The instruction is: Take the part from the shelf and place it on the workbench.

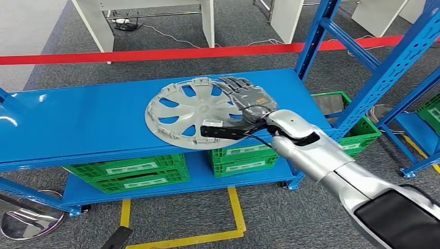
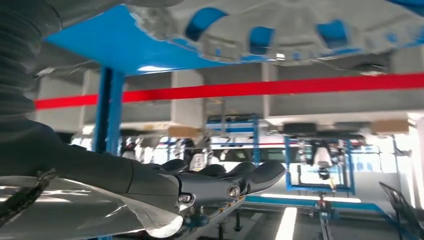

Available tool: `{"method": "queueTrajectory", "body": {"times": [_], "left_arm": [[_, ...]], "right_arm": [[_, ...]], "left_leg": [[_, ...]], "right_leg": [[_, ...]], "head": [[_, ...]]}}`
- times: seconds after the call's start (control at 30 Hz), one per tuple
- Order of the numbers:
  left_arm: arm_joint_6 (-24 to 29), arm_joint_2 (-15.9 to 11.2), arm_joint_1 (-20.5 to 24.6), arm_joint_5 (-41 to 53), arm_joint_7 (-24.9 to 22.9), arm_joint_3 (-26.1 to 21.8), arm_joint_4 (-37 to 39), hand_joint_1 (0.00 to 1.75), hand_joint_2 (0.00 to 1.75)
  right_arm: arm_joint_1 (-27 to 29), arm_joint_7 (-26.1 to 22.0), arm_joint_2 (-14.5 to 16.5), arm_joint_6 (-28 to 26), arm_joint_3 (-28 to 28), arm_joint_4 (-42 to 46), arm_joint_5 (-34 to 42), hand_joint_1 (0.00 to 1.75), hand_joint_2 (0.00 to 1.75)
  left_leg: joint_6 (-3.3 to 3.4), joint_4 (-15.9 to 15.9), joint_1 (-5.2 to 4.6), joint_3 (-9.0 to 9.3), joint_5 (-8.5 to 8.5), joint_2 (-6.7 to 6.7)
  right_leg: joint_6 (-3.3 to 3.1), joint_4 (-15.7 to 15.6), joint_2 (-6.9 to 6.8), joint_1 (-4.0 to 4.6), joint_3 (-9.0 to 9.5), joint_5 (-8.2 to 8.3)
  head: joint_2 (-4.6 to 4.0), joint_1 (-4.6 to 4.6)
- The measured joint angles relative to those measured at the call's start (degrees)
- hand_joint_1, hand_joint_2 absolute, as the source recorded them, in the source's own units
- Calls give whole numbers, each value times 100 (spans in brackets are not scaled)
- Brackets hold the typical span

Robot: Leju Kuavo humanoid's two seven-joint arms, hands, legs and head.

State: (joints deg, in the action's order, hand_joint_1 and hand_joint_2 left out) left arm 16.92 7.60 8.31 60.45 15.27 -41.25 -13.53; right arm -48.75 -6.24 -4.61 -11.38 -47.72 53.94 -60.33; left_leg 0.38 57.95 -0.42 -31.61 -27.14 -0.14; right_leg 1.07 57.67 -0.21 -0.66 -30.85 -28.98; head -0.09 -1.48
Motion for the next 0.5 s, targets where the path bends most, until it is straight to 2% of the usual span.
{"method": "queueTrajectory", "body": {"times": [0.23,0.5], "left_arm": [[-15,-11,-7,-31,90,1,0,0,0],[-83,-26,-11,-103,213,1,0,0,0]], "right_arm": [[-326,136,2,174,-421,-534,-331,0,175],[-584,107,1,703,-622,-884,-148,0,175]], "left_leg": [[0,5,0,-5,0,0],[0,7,0,-6,0,1]], "right_leg": [[2,0,1,0,-5,1],[2,0,2,0,-7,2]], "head": [[0,-1],[0,0]]}}
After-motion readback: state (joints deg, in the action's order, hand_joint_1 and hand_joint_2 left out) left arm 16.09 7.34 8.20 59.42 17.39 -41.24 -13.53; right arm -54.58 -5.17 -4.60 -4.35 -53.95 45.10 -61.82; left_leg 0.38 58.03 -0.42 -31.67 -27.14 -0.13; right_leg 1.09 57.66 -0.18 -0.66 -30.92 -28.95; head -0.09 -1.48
